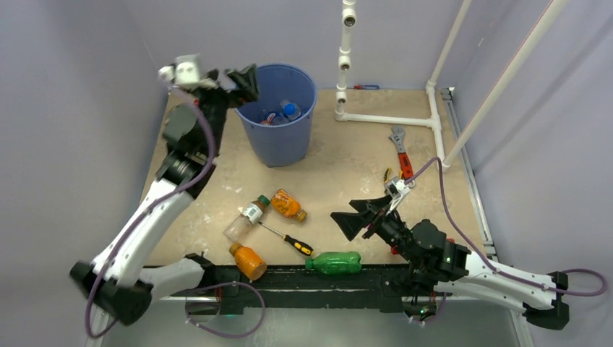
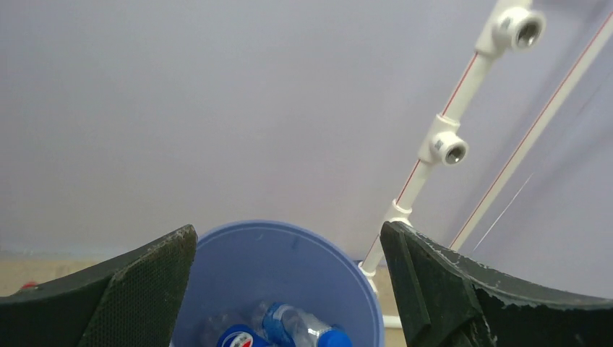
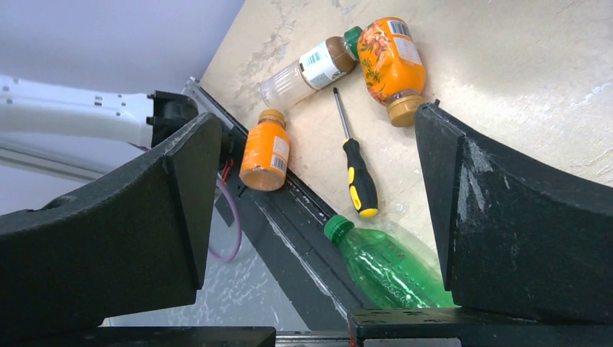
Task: Put the plastic bottles in the bin
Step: Place the plastic bottle in the trash bin.
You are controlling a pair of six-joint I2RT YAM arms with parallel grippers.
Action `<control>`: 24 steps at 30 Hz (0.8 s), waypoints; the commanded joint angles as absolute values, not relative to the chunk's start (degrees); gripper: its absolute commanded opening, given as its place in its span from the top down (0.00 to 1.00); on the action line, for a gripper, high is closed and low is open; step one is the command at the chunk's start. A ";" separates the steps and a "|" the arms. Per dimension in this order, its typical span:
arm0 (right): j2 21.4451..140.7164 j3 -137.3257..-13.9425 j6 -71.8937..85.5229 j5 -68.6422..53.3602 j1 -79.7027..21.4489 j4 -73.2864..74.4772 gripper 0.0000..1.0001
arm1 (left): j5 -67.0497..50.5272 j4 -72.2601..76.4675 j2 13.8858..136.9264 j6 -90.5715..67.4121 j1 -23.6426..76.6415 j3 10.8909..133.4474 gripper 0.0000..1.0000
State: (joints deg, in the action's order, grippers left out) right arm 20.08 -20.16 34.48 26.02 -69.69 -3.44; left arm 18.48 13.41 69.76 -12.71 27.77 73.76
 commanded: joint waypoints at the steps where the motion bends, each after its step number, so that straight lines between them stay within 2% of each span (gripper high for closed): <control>1: 19.98 -23.40 32.30 27.87 -69.66 -0.99 0.02 | 28.71 4.57 55.44 -25.11 27.77 64.49 0.01; 7: 24.07 -25.26 31.58 27.95 -69.61 1.58 0.03 | 37.51 -15.30 41.06 -33.45 27.77 54.29 0.01; 12: 35.08 -27.61 31.04 26.84 -69.62 1.36 0.04 | 36.65 -20.85 32.67 -32.34 27.77 45.95 0.01; 18: 50.76 -30.90 31.03 24.53 -69.70 0.34 0.07 | 35.03 -24.66 34.64 -35.34 27.77 41.68 0.01; 24: 57.10 -32.11 30.62 19.77 -69.70 -0.33 0.08 | 30.95 -26.43 39.25 -35.60 27.77 43.29 0.01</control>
